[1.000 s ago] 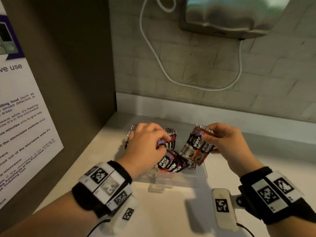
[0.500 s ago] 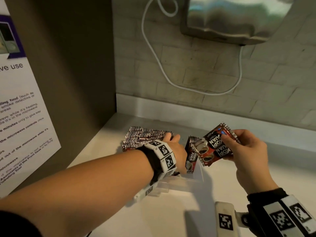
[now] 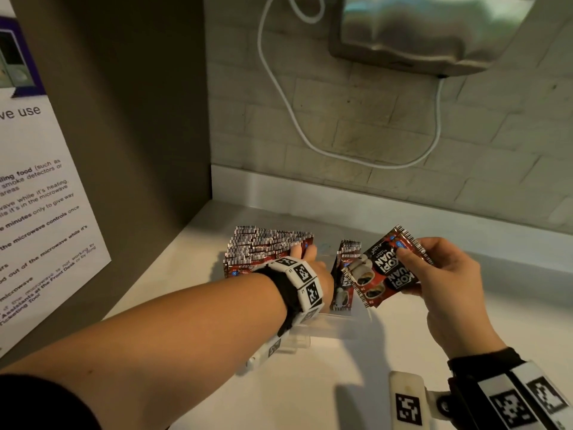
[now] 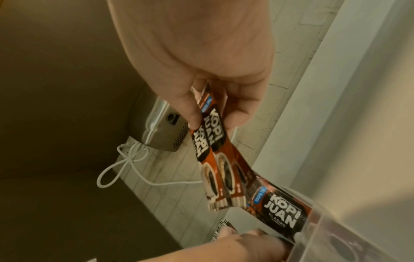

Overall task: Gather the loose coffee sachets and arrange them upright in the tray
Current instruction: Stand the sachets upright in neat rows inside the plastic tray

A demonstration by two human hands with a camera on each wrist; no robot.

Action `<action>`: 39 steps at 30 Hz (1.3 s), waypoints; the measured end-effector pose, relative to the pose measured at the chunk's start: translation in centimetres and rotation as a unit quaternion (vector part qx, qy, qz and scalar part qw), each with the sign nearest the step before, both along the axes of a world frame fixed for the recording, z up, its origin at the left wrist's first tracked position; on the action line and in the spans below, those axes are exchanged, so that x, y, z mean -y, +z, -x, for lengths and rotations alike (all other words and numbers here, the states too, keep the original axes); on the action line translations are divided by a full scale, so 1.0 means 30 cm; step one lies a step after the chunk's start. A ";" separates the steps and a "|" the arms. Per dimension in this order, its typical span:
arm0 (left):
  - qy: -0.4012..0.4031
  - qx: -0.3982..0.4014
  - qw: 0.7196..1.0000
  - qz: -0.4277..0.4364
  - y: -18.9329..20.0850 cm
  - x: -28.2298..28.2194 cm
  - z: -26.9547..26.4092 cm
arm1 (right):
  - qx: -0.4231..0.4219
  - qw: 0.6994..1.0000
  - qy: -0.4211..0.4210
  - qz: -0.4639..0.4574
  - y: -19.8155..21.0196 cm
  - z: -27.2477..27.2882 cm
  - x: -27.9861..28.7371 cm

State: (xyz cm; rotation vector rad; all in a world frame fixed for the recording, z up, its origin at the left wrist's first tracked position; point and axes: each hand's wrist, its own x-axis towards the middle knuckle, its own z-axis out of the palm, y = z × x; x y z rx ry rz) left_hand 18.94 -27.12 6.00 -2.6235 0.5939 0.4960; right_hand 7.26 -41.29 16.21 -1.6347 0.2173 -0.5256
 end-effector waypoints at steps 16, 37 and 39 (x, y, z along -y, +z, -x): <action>-0.044 0.015 0.987 0.156 0.287 -0.113 0.108 | -0.064 0.993 0.085 0.043 -0.030 -0.076 -0.033; 0.035 0.126 0.976 0.173 0.352 -0.261 0.146 | -0.161 0.968 0.099 0.165 -0.082 -0.139 -0.039; 0.030 0.124 0.973 0.191 0.348 -0.264 0.142 | -0.163 0.966 0.098 0.175 -0.080 -0.142 -0.041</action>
